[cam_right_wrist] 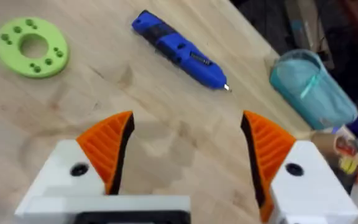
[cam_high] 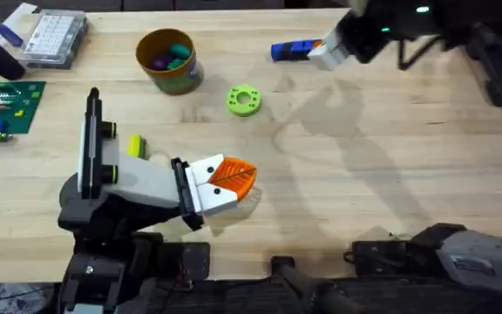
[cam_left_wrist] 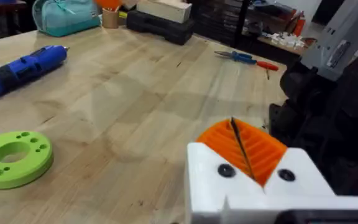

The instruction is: Pick up the gripper from the table and insert it into the empty holder that is missing its gripper. Then pick up a screw, insert it into the mounting hole, and use the screwdriver to tighten it. Finally, clean up the table by picking up the vegetable and placing it into the bucket.

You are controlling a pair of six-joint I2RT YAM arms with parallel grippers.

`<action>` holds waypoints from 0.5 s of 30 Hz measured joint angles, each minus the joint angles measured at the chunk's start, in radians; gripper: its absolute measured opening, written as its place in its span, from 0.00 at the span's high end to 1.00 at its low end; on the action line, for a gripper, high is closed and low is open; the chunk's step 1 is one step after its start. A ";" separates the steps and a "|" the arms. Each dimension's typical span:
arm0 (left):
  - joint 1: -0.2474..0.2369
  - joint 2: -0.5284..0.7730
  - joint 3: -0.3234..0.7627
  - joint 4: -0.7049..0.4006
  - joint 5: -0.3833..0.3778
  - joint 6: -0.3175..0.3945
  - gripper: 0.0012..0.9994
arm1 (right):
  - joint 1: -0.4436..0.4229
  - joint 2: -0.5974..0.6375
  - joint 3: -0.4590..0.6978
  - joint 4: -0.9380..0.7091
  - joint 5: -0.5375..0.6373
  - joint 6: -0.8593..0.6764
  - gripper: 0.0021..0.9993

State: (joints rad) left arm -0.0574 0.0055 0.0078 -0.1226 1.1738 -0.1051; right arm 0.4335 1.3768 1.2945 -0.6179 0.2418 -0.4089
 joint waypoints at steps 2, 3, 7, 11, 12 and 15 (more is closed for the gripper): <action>0.000 0.000 0.000 0.000 0.000 0.000 0.99 | 0.000 -0.055 0.000 -0.050 -0.002 0.058 0.00; 0.000 0.000 0.000 0.000 0.000 0.000 0.99 | 0.000 -0.083 0.000 -0.071 -0.003 0.088 0.00; 0.000 0.000 0.000 0.000 0.000 0.000 0.99 | 0.000 -0.173 0.000 -0.158 -0.003 0.197 0.00; 0.000 0.000 0.000 0.000 0.000 0.000 0.99 | 0.000 -0.246 0.000 -0.254 -0.003 0.296 0.00; 0.000 0.000 0.000 0.000 0.000 0.000 0.99 | 0.000 -0.261 0.000 -0.272 -0.003 0.320 0.00; 0.000 0.000 0.000 0.000 0.000 0.000 0.99 | 0.000 -0.292 0.000 -0.301 -0.003 0.382 0.00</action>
